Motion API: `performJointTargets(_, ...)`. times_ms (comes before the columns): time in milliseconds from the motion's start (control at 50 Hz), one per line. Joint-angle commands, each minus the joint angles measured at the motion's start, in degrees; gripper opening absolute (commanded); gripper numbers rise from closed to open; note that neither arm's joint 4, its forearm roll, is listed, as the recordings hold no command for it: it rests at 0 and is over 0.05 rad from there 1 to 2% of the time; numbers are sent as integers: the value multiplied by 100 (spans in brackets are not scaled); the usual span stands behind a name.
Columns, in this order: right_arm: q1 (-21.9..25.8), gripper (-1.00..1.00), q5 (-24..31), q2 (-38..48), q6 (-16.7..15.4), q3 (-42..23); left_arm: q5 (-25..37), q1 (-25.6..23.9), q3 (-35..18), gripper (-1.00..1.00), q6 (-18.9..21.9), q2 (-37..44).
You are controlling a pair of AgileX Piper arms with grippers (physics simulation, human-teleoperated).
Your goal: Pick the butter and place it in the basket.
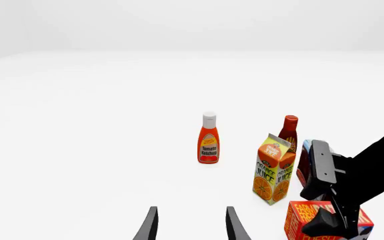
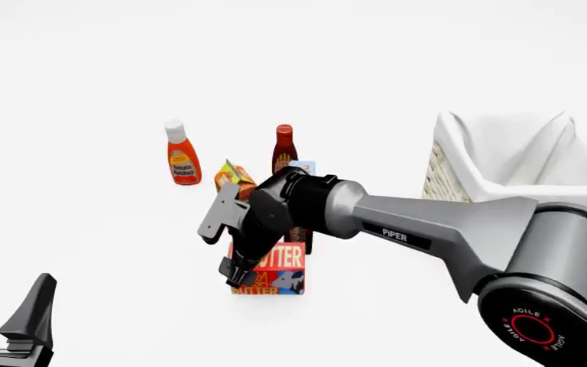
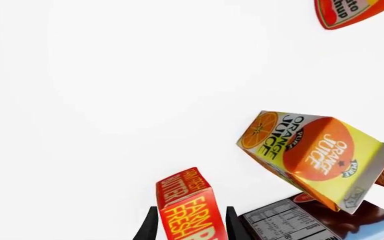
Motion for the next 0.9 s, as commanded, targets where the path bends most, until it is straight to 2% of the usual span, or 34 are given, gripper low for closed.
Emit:
performJointTargets(20, -35, 100, 8, 60, -13, 3, 0, 0, 0, 100, 0, 0)
performJointTargets(900, -115, 100, 79, 372, -51, -135, 0, 0, 0, 100, 0, 0)
